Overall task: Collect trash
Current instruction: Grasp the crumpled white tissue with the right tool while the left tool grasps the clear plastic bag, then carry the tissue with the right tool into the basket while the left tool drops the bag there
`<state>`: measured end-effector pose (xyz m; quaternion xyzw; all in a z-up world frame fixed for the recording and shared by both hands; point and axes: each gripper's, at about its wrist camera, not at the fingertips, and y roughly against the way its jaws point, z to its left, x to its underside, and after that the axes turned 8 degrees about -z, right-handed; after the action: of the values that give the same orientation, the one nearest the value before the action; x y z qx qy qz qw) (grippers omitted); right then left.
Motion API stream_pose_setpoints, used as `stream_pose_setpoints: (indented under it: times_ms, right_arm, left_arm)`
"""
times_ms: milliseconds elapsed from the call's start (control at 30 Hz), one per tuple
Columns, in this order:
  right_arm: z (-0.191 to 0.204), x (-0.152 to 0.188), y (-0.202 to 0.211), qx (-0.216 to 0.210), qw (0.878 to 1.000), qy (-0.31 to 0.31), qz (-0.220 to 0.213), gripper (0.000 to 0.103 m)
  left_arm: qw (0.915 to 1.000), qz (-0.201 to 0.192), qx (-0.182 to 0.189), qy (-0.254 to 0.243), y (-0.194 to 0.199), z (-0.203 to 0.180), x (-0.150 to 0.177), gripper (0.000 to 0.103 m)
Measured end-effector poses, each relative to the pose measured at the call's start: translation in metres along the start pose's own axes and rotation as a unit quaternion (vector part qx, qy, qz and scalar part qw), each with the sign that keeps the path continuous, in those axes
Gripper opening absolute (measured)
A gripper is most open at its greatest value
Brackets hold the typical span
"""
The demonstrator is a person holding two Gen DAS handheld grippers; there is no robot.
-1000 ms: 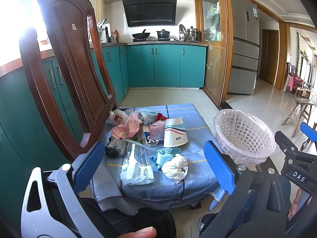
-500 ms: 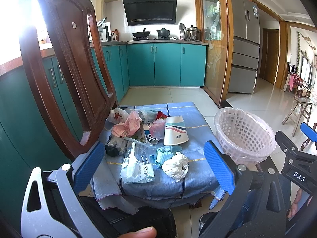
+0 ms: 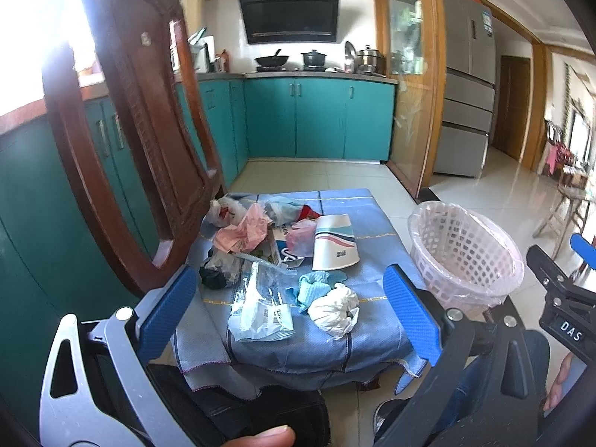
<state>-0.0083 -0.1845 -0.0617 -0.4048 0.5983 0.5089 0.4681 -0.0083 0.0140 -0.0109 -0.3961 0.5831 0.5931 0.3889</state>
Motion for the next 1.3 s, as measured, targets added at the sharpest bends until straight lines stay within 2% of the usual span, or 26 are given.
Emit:
stream_pose_setpoints:
  times_ms: [133, 200, 300, 333, 400, 467, 500, 667, 733, 767, 867, 900, 967, 1033, 1100, 1200, 1300]
  right_arm:
    - [-0.003, -0.003, -0.018, -0.027, 0.999, -0.010, 0.022, 0.100]
    - [-0.001, -0.003, -0.037, -0.069, 0.996, -0.019, 0.047, 0.100]
    - [0.013, -0.003, -0.066, -0.139, 0.987, -0.013, 0.078, 0.099]
    - [0.024, -0.003, -0.081, -0.167, 0.982, 0.003, 0.090, 0.087]
    - [0.050, -0.001, -0.109, -0.210, 0.970, 0.035, 0.114, 0.070]
    - [0.073, 0.003, -0.132, -0.267, 0.952, 0.046, 0.139, 0.067]
    - [0.088, 0.010, -0.147, -0.313, 0.935, 0.047, 0.163, 0.067]
    - [0.122, 0.040, -0.166, -0.366, 0.905, 0.065, 0.205, 0.067]
    - [0.131, 0.054, -0.168, -0.386, 0.892, 0.072, 0.223, 0.067]
    - [0.135, 0.060, -0.167, -0.388, 0.890, 0.082, 0.227, 0.067]
    - [0.147, 0.073, -0.175, -0.387, 0.886, 0.107, 0.231, 0.066]
    - [0.151, 0.078, -0.179, -0.388, 0.884, 0.108, 0.238, 0.057]
    - [0.149, 0.082, -0.182, -0.389, 0.884, 0.104, 0.236, 0.052]
    - [0.141, 0.078, -0.185, -0.396, 0.884, 0.085, 0.233, 0.038]
    - [0.130, 0.073, -0.186, -0.394, 0.888, 0.068, 0.227, 0.036]
    - [0.114, 0.069, -0.190, -0.374, 0.901, 0.055, 0.214, 0.036]
    - [0.098, 0.068, -0.194, -0.358, 0.909, 0.046, 0.209, 0.036]
  left_arm:
    - [0.9996, 0.006, -0.021, 0.016, -0.013, 0.015, 0.004, 0.100]
    - [0.9990, 0.020, -0.029, 0.027, -0.024, 0.026, 0.011, 0.100]
    - [0.9966, 0.051, -0.010, 0.065, -0.043, 0.046, 0.026, 0.099]
    - [0.9958, 0.058, -0.011, 0.070, -0.049, 0.050, 0.030, 0.097]
    - [0.9939, 0.084, -0.019, 0.069, -0.063, 0.057, 0.040, 0.074]
    - [0.9915, 0.108, -0.024, 0.069, -0.076, 0.063, 0.049, 0.065]
    - [0.9905, 0.115, -0.027, 0.070, -0.080, 0.065, 0.053, 0.063]
    - [0.9862, 0.147, -0.044, 0.062, -0.099, 0.072, 0.066, 0.063]
    - [0.9835, 0.164, -0.033, 0.069, -0.108, 0.074, 0.071, 0.067]
    - [0.9816, 0.173, -0.029, 0.074, -0.114, 0.074, 0.074, 0.071]
    - [0.9784, 0.190, -0.022, 0.079, -0.128, 0.071, 0.080, 0.078]
    - [0.9779, 0.193, -0.020, 0.078, -0.132, 0.069, 0.083, 0.080]
    - [0.9779, 0.196, -0.021, 0.069, -0.139, 0.062, 0.088, 0.081]
    - [0.9787, 0.196, -0.020, 0.059, -0.146, 0.056, 0.090, 0.084]
    - [0.9779, 0.203, -0.020, 0.049, -0.160, 0.049, 0.094, 0.086]
    - [0.9761, 0.211, -0.024, 0.046, -0.179, 0.045, 0.097, 0.090]
    - [0.9691, 0.241, -0.023, 0.049, -0.202, 0.046, 0.105, 0.090]
